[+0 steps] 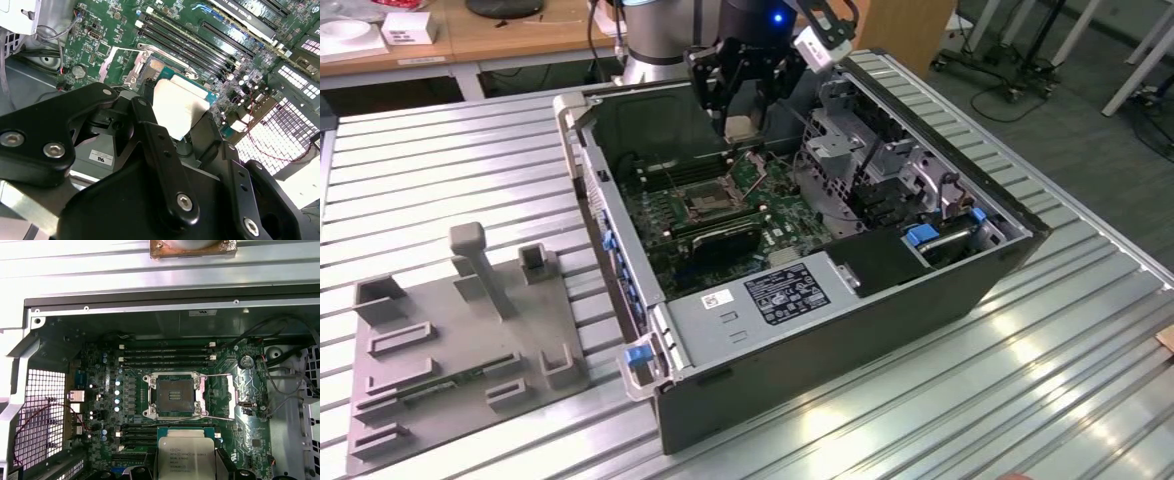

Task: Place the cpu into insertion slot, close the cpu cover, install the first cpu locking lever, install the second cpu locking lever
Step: 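Place the cpu into insertion slot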

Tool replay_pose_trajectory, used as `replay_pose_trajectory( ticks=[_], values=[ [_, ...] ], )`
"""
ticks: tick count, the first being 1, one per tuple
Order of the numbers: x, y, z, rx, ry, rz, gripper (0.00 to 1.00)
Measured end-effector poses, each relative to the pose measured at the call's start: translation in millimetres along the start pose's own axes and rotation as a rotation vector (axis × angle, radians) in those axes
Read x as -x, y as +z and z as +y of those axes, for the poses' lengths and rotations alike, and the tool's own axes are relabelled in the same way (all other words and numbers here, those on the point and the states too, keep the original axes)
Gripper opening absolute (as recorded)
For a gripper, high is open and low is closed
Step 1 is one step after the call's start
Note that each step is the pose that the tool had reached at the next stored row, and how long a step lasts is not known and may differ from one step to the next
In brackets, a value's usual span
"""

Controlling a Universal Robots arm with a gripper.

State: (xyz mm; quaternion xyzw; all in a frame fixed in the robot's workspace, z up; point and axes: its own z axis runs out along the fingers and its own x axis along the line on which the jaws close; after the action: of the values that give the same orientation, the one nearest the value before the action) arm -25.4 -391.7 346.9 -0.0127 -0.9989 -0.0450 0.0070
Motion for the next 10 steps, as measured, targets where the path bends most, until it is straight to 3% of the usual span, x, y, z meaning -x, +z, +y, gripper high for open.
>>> replay_pose_trajectory(
  ticks=[10],
  values=[
    [0.0, 1.0, -0.1, 0.0004, 0.0, -0.0001, 0.54]
  ],
)
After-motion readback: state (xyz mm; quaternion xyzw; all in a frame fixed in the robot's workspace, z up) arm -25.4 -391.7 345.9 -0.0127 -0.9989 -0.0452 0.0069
